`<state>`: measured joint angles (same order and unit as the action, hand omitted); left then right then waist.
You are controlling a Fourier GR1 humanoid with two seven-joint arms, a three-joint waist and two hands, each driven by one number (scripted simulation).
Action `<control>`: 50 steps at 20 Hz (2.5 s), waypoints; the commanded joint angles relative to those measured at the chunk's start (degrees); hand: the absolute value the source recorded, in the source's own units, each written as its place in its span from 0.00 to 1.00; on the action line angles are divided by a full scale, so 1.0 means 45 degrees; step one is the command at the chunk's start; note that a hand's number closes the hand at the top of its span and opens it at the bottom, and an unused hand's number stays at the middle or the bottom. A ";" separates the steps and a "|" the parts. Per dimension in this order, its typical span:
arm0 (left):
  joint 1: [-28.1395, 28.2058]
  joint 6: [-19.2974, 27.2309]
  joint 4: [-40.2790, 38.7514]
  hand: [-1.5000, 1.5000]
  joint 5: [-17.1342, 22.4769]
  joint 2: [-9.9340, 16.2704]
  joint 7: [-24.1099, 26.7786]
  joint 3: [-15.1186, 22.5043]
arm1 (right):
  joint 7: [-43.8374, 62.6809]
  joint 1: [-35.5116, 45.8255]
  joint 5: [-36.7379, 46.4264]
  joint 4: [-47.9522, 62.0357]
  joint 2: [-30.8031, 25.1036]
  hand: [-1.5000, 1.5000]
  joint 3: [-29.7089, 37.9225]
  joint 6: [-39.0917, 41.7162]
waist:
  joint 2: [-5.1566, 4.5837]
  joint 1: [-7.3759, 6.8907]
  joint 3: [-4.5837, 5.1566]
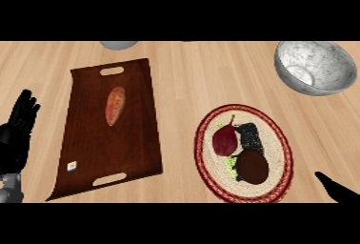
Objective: Pick the cupcake from the placemat and place it in the bowl
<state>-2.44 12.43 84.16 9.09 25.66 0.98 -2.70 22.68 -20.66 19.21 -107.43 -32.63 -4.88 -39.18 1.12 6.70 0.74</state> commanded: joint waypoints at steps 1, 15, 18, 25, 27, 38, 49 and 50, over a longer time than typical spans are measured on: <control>-0.0159 -0.0102 0.0225 0.50 0.0234 0.0033 -0.0467 -0.0054 | 0.1439 -0.2228 0.2602 -0.1559 0.0772 0.00 -0.1129 -0.1318 | -0.0060 -0.0173 -0.0004; -0.1114 -0.0162 0.1231 0.50 -0.0202 -0.0319 -0.1430 0.0889 | 0.8798 -0.4034 0.7890 -0.8192 0.1254 0.00 -0.1401 0.4554 | -0.0432 -0.1706 -0.0065; -0.1240 -0.0256 0.1043 0.50 -0.0289 -0.0501 -0.1334 0.1073 | 1.0267 -0.2657 0.7172 -0.7505 0.0962 0.00 -0.1723 0.6398 | -0.0443 -0.1894 -0.0091; -0.0982 -0.0125 0.1004 0.50 -0.0715 -0.0948 -0.1202 0.1564 | 1.2046 -0.0257 0.5153 -0.6400 0.1596 0.00 -0.2097 0.9329 | -0.0402 -0.2028 -0.0122; -0.1265 0.0130 0.1031 0.50 -0.0640 -0.1022 -0.1596 0.1356 | 1.2221 0.0281 0.4579 -0.6572 0.1841 0.00 -0.1984 0.9948 | -0.0368 -0.1899 -0.0130; -0.1546 -0.0458 0.0339 0.50 -0.0510 -0.0716 -0.1258 0.0926 | 1.3655 0.2022 0.2408 -0.4017 0.2782 0.00 -0.2099 1.1924 | -0.0351 -0.1756 -0.0118; -0.1679 -0.0519 0.0265 0.50 -0.0534 -0.0867 -0.1492 0.0626 | 1.3218 0.3898 0.5290 -0.1965 0.3576 0.00 -0.2759 1.1955 | -0.0293 -0.1568 -0.0143; -0.1505 -0.0682 0.0257 0.50 -0.0478 -0.0767 -0.1340 0.0557 | 1.3316 0.4564 0.5379 -0.1183 0.4105 0.00 -0.2771 1.1896 | -0.0312 -0.1692 -0.0141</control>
<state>-9.17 10.07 86.99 6.98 22.20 -6.27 0.48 69.69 -5.62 41.54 -117.34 -17.95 -16.42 10.38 -0.16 -0.89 0.12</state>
